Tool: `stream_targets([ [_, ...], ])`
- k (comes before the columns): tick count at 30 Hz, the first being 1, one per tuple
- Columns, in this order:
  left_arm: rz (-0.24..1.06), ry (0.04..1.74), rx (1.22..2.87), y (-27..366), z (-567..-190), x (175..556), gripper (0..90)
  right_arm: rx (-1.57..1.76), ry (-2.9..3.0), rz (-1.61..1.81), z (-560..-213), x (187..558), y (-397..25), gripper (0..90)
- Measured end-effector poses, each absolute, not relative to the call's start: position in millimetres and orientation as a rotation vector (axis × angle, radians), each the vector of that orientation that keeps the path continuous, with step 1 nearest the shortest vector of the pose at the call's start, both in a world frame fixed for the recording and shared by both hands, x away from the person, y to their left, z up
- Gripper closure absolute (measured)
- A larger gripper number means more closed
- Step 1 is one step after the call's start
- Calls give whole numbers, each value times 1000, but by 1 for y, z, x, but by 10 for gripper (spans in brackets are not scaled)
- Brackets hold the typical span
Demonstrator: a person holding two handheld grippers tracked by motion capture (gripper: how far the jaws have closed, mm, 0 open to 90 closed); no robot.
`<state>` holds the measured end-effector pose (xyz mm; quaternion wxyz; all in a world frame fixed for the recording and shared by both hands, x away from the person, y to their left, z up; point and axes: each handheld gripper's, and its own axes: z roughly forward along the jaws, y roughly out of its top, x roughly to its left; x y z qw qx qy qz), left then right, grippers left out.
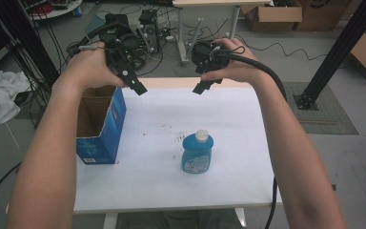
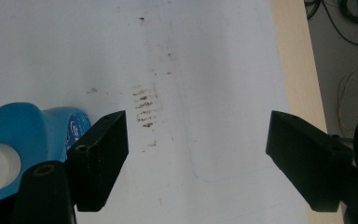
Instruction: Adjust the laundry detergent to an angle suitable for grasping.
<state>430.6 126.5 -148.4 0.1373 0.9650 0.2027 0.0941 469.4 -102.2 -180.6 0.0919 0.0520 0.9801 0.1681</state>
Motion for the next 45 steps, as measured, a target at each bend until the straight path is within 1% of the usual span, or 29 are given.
stream_targets([
  [24,263,594,2788,125,-153,433,1,158,2909,604,-182,470,-118,219],
  [30,264,594,2788,123,-153,432,1,157,2904,640,-179,466,-126,211],
  [37,264,590,2788,122,-153,430,1,161,2889,737,-177,461,-136,185],
  [38,262,590,2792,121,-153,429,1,168,2885,772,-177,461,-140,167],
  [45,262,591,2795,119,-154,428,1,166,2888,773,-179,458,-144,173],
])
